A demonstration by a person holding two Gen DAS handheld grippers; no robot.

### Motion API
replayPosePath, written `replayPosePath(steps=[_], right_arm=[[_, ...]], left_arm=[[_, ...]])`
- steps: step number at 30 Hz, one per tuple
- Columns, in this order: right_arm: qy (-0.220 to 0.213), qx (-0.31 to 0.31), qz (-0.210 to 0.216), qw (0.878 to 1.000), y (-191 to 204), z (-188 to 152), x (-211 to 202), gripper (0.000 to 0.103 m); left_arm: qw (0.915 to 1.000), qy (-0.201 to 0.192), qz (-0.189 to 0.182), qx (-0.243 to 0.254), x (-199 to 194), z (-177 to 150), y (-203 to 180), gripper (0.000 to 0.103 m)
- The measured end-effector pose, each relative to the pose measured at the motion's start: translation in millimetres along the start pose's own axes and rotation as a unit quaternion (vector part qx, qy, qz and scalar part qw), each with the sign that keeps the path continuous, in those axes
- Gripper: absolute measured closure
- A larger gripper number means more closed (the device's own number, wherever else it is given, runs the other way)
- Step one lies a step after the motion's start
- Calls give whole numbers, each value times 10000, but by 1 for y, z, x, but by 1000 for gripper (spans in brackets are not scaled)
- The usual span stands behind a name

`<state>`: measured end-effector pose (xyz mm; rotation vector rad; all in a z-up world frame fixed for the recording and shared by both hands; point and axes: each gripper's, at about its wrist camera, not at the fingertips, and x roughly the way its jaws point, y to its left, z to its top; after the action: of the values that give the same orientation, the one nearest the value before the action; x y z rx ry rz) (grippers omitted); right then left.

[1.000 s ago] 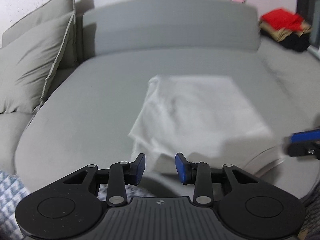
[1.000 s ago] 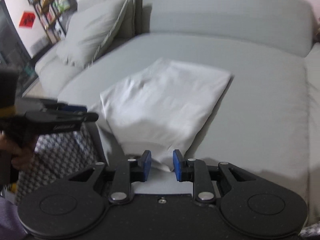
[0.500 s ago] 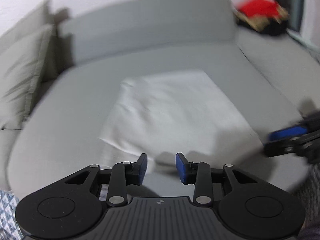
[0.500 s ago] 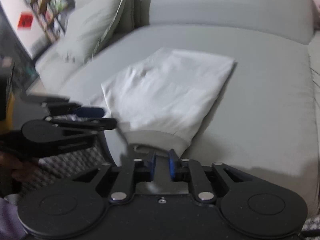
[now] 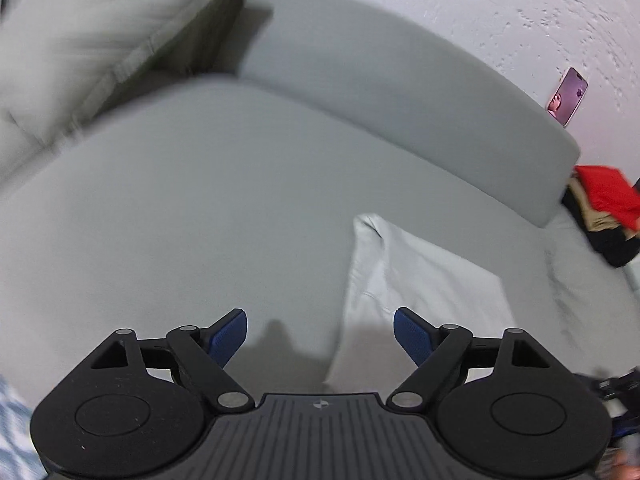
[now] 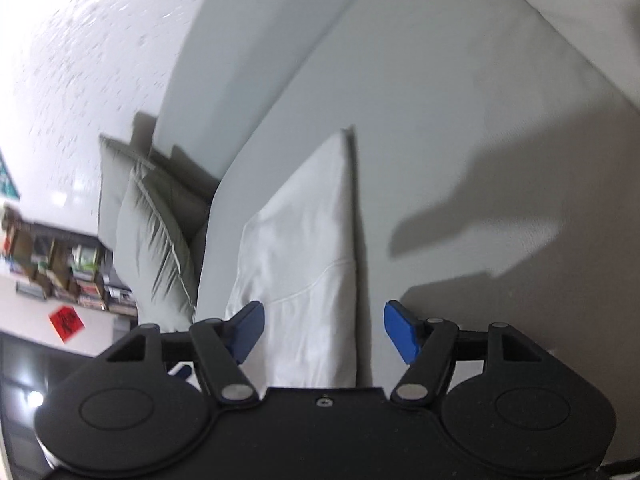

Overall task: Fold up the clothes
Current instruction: 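Grasp the folded T-shirt edge with both tools, then lift the grasped edge and fold the T-shirt over in half with both tools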

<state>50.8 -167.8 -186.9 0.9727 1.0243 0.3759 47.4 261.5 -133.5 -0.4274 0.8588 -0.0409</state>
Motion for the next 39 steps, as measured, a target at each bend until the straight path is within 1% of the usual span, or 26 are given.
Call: replayPosePath(steps=[2, 4, 6, 9, 11, 13, 15, 17, 19, 23, 25, 29, 30, 31, 32, 34, 35, 36, 37, 38, 39], right_arm=[[34, 80, 22, 10000, -2, 4, 5, 41], [90, 118, 31, 9999, -3, 9, 10, 41], [189, 174, 42, 9997, -3, 14, 14, 41], [287, 270, 81, 9992, -5, 21, 17, 41], [366, 232, 94, 9990, -5, 24, 19, 43], [463, 173, 82, 9987, -6, 28, 22, 48], [572, 112, 61, 9983, -7, 32, 26, 55], [598, 132, 71, 9981, -7, 37, 33, 59], [600, 184, 93, 9980, -8, 42, 41, 60], [617, 208, 177, 9977, -8, 52, 59, 60], [652, 185, 206, 9975, -6, 56, 69, 60], [905, -18, 318, 9954, -2, 61, 87, 59], [975, -23, 391, 9945, -2, 63, 91, 59], [1028, -5, 466, 9936, -3, 65, 95, 60], [1057, 22, 540, 9929, -4, 66, 99, 60], [1037, 50, 642, 9925, -6, 67, 105, 65], [989, 68, 659, 9929, -8, 67, 107, 74], [923, 93, 620, 9938, -10, 66, 109, 83], [834, 127, 511, 9951, -12, 64, 110, 99], [732, 104, 443, 9963, -12, 62, 109, 98], [619, 1, 387, 9973, -8, 59, 106, 98]], left_arm=[[9969, 474, -412, -465, 20, 9, 13, 21], [9898, 886, -712, -862, 38, 15, 23, 23], [9813, 1125, -1074, -1134, 49, 18, 30, 25], [9700, 1451, -1440, -1315, 62, 22, 35, 30], [9669, 1600, -1573, -1218, 68, 22, 33, 30], [9649, 1740, -1648, -1074, 73, 24, 29, 30], [9636, 1866, -1677, -924, 80, 26, 25, 30], [9612, 1955, -1755, -838, 89, 29, 22, 30], [9586, 2006, -1875, -760, 102, 33, 19, 31], [9519, 2134, -2136, -522, 124, 36, 7, 43], [9469, 2210, -2298, -423, 135, 37, 2, 44], [9341, 2389, -2628, -371, 153, 39, -3, 43], [9311, 2427, -2697, -378, 157, 39, -5, 42], [9284, 2462, -2758, -383, 161, 40, -7, 39], [9272, 2483, -2779, -373, 163, 41, -10, 37], [9249, 2525, -2821, -353, 168, 42, -15, 37], [9244, 2540, -2826, -342, 170, 42, -18, 42], [9279, 2518, -2731, -319, 169, 42, -21, 48], [9338, 2476, -2570, -268, 166, 43, -24, 63], [9396, 2432, -2400, -214, 163, 43, -28, 75], [9465, 2371, -2185, -144, 159, 42, -32, 81]])
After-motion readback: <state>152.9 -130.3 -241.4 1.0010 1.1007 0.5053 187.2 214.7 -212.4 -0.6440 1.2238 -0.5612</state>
